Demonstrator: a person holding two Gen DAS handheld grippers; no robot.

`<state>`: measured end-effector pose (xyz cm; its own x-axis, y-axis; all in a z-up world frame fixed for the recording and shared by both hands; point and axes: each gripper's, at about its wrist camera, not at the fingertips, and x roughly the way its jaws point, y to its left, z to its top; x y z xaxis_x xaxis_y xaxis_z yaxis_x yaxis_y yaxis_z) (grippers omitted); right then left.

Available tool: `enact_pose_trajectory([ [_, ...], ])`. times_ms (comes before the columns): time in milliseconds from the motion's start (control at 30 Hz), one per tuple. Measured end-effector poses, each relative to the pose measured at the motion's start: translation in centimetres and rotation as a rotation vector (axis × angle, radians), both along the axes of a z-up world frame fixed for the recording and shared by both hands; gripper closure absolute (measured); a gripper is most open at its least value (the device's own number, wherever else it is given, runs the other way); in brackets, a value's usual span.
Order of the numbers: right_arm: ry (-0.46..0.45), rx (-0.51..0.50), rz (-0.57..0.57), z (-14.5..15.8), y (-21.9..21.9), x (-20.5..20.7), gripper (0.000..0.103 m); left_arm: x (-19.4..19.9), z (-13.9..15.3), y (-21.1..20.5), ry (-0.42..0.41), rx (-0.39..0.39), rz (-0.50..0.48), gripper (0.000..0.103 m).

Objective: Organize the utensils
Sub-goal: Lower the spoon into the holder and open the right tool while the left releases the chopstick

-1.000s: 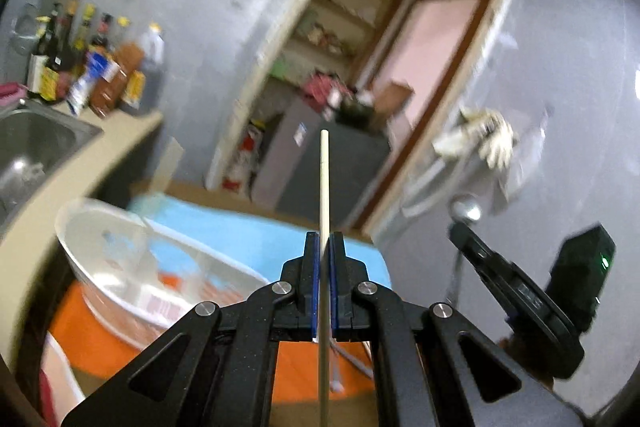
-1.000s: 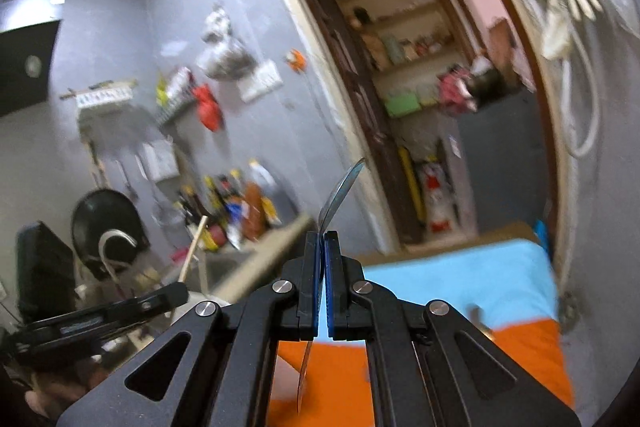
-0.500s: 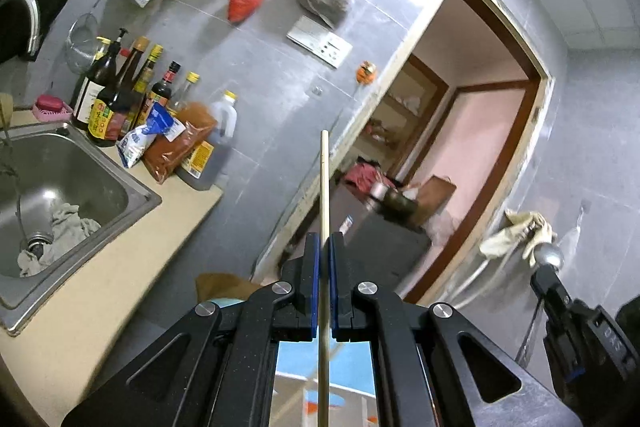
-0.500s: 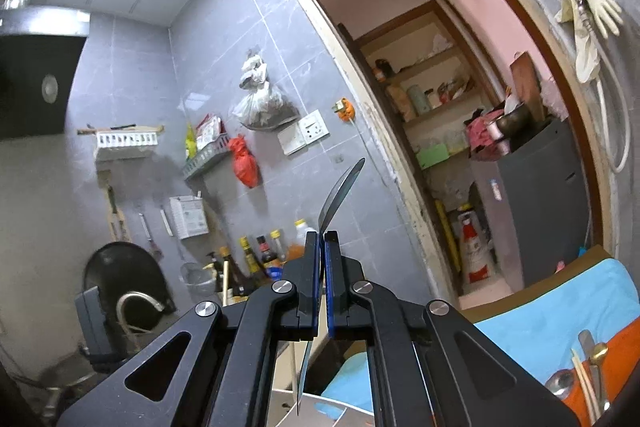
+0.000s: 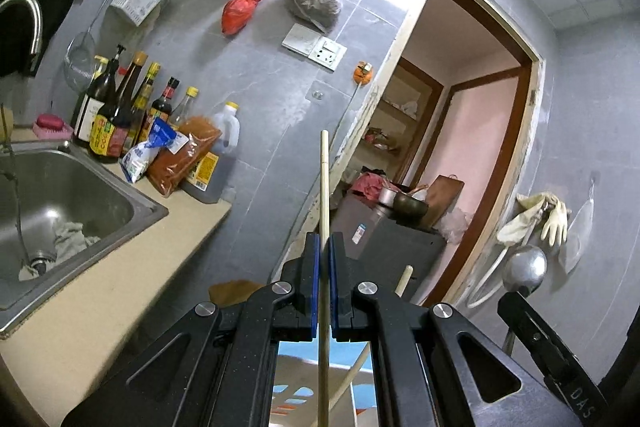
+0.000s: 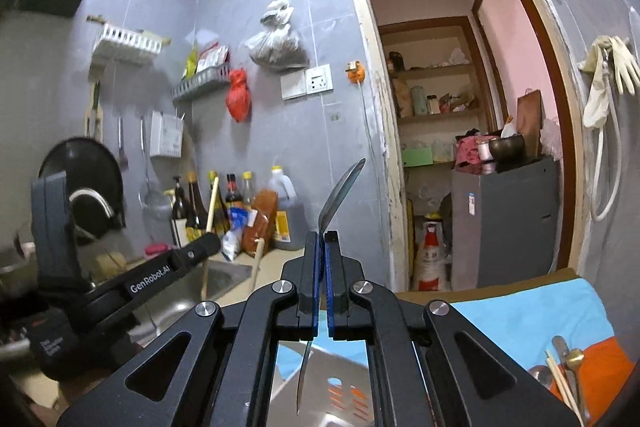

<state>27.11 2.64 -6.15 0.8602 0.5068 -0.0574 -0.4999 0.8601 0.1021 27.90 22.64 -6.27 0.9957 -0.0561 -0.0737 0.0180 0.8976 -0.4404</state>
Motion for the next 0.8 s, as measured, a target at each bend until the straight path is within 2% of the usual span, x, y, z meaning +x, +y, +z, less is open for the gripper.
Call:
enact_pose_trajectory([
  [300, -0.031, -0.073, -0.001, -0.5, 0.7, -0.7, 0.102, -1.0, -1.2, -1.3, 0.017, 0.082, 0.000, 0.101],
  [800, 0.012, -0.105, 0.025, -0.5, 0.5, -1.3, 0.098, -2.2, -1.5, -1.3, 0.077, 0.075, -0.049, 0.100],
])
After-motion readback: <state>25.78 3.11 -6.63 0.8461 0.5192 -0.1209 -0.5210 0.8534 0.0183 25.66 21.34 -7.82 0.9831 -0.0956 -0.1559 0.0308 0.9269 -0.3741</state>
